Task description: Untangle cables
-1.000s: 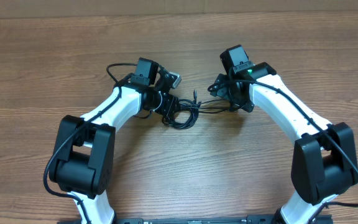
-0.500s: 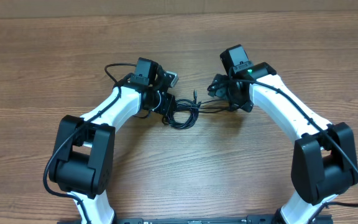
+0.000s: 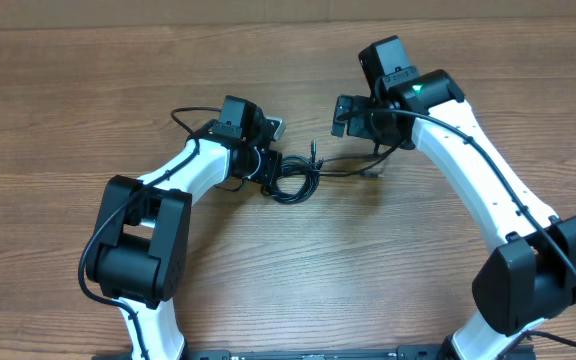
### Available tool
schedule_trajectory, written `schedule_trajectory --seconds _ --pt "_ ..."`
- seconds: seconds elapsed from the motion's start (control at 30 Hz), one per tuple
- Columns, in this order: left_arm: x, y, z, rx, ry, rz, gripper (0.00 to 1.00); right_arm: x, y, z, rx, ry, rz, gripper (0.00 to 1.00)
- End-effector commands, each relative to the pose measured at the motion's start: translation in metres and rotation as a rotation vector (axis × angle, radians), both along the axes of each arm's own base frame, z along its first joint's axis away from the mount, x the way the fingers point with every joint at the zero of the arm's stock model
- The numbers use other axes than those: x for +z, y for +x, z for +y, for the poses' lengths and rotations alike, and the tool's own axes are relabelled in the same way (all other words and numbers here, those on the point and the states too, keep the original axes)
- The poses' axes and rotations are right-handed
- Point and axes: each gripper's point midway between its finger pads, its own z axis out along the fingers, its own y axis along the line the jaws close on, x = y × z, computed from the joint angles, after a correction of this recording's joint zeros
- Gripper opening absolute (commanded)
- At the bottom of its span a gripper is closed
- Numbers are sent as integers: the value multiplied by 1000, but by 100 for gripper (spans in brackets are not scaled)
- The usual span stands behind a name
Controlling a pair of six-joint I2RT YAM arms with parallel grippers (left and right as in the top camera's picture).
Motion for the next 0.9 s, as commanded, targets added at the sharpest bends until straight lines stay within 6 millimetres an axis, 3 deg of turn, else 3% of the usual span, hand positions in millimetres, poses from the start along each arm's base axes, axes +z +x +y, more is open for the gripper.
schedule_trajectory --seconds 0.0,0.1,0.33,0.53,0.73,0.87 --pt "-10 -3 1 27 11 36 4 9 -8 12 101 30 1 100" --pt "-9 -4 2 36 6 52 4 9 -18 25 177 97 33 100" --pt "10 -7 11 73 -47 161 4 20 -50 78 526 297 51 98" --pt "27 -11 17 97 -152 246 4 19 -65 99 612 299 49 96" --pt "45 -11 9 116 -319 300 4 22 -75 126 598 325 57 87" --pt "46 -8 16 216 -340 360 4 23 -81 139 602 331 55 75"
